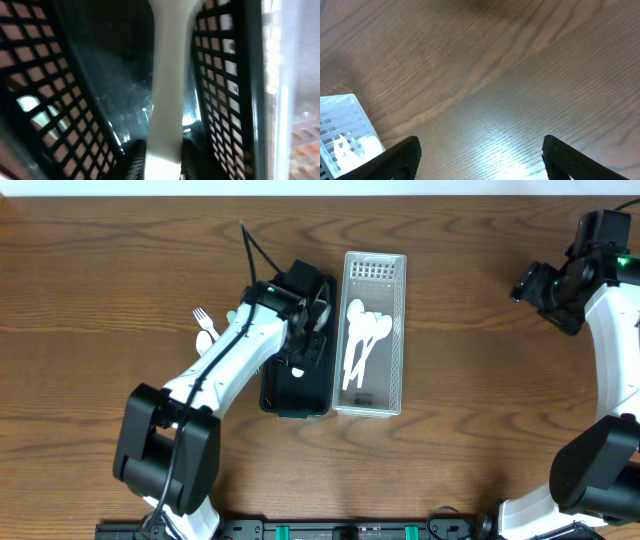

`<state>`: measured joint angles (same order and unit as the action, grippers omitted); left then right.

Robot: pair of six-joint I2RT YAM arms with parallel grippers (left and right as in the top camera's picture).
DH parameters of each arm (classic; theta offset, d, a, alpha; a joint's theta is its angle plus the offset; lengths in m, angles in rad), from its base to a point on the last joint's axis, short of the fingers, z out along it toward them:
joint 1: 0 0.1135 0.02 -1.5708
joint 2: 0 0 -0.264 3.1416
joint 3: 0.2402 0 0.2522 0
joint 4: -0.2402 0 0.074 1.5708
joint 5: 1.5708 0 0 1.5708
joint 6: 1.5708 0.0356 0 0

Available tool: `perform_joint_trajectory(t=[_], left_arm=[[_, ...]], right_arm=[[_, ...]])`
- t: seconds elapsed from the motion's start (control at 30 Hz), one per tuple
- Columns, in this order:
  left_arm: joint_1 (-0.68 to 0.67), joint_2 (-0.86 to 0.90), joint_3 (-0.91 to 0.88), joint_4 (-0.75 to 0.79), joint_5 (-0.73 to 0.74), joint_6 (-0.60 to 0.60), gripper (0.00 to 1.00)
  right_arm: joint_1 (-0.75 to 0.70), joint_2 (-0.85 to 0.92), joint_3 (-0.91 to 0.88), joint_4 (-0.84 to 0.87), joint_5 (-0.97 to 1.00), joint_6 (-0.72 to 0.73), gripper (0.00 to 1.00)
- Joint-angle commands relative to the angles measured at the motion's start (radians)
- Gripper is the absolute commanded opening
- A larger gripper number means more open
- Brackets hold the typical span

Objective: Pack container
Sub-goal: 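Place the white fork into the black basket with the left gripper, then grasp the white spoon on the left with the left gripper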

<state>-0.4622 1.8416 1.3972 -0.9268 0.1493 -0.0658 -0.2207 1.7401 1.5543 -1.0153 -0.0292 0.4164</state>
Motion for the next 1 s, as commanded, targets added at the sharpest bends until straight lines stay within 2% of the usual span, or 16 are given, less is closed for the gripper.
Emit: perform_joint_trajectory(t=[0.0, 0.03, 0.2, 0.33, 0.6, 0.97], left_arm=[[0.017, -0.03, 0.026, -0.02, -0.02, -0.026, 0.45], [0.028, -0.045, 0.04, -0.032, -0.028, -0.03, 0.54], [0.114, -0.126, 0.054, -0.065, -0.138, -0.086, 0.62], [0.233, -0.135, 0.041, -0.088, -0.195, -0.105, 0.65], [0.445, -0.025, -0.055, -0.063, -0.195, -0.095, 0.65], [0.51, 0.132, -0.055, 0.009, -0.18, -0.005, 0.64]], right_arm=[[-0.001, 0.004, -0.006, 0.002, 0.003, -0.006, 0.82], [-0.001, 0.004, -0.006, 0.002, 0.003, -0.006, 0.82], [-0.001, 0.004, -0.006, 0.001, 0.003, -0.006, 0.83], [-0.001, 0.004, -0.007, 0.001, 0.002, -0.006, 0.84], [-0.001, 0.004, -0.006, -0.002, 0.003, -0.006, 0.84], [-0.001, 0.004, -0.006, -0.003, 0.003, -0.006, 0.84]])
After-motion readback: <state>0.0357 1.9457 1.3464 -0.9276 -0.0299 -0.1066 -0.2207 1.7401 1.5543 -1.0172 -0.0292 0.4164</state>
